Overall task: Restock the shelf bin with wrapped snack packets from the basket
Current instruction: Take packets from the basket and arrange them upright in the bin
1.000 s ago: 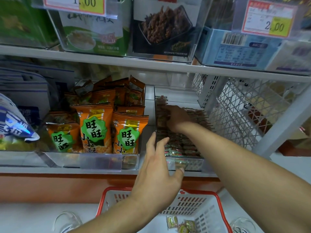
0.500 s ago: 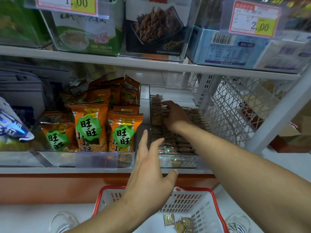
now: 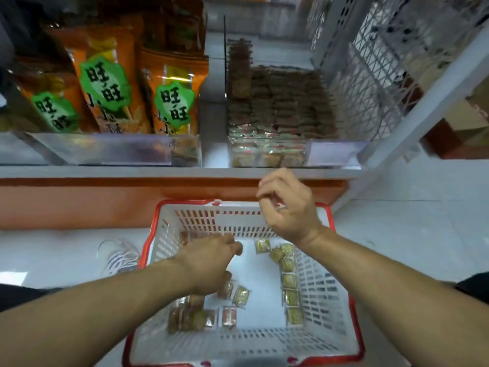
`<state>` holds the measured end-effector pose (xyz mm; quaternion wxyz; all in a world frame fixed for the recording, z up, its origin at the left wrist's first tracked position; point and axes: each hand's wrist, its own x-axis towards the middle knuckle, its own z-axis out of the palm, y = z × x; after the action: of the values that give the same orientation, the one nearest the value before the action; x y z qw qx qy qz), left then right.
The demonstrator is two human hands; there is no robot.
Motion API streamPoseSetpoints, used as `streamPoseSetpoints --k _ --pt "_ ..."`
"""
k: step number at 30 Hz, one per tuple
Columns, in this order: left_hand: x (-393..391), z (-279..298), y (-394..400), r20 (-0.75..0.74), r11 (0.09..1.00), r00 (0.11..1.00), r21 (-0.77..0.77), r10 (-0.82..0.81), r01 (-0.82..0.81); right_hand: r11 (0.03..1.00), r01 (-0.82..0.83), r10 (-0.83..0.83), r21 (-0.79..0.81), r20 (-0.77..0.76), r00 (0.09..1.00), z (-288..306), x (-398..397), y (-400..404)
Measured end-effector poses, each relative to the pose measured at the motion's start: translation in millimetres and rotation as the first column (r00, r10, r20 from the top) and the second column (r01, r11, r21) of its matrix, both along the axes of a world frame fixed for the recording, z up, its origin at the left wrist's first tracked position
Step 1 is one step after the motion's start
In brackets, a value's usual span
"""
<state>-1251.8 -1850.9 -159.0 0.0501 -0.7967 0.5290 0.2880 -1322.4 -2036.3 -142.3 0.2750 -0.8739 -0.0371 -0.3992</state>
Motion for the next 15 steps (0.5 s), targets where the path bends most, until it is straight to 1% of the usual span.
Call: streamPoseSetpoints --k 1,2,3,4,5,6,7,8,10,11,13,15 --pt "-1 -20 9 -0.026 0.993 1.000 0.115 -0.014 0.017 0.999 0.017 -0.024 -0.034 -0.209 0.978 -29 -13 -1" --pt "-1 -39 19 -0.049 0.977 0.999 0.213 -0.017 0.027 0.997 0.040 -0.067 -0.068 -0.475 0.877 -58 -25 -3" --pt "1 -55 30 -0.073 0.956 0.997 0.292 -0.011 0.032 0.991 0.053 -0.128 -0.125 -0.730 0.671 -87 -36 -6" --pt "4 -68 41 -0.099 0.936 0.995 0.350 0.005 0.030 0.983 0.029 -0.179 -0.183 -0.898 0.402 -117 -49 -11" --pt "7 -79 49 -0.118 0.921 0.993 0.389 0.025 0.023 0.980 -0.014 -0.196 -0.201 -0.968 0.158 -143 -64 -15" --pt "9 -90 54 -0.124 0.914 0.992 0.406 0.038 0.016 0.980 -0.063 -0.193 -0.191 -0.981 -0.024 -164 -78 -18" --pt "11 -99 55 -0.122 0.916 0.992 0.401 0.041 0.011 0.974 -0.126 -0.205 -0.189 -0.970 -0.129 -181 -91 -21" --pt "13 -108 54 -0.121 0.926 0.992 0.377 0.041 0.008 0.956 -0.211 -0.241 -0.205 -0.956 -0.165 -194 -101 -22" --pt "10 -127 44 -0.130 0.946 0.991 0.324 0.032 0.012 0.896 -0.376 -0.315 -0.238 -0.936 -0.158 -217 -118 -21" --pt "6 -138 39 -0.129 0.949 0.992 0.313 0.012 0.030 0.874 -0.415 -0.345 -0.252 -0.924 -0.165 -226 -123 -19" --pt "-7 -163 28 -0.115 0.952 0.991 0.292 -0.063 0.094 0.847 -0.442 -0.402 -0.296 -0.900 -0.168 -243 -130 -13" --pt "-22 -187 18 -0.100 0.953 0.987 0.266 -0.125 0.147 0.836 -0.439 -0.426 -0.328 -0.894 -0.143 -258 -131 -8"
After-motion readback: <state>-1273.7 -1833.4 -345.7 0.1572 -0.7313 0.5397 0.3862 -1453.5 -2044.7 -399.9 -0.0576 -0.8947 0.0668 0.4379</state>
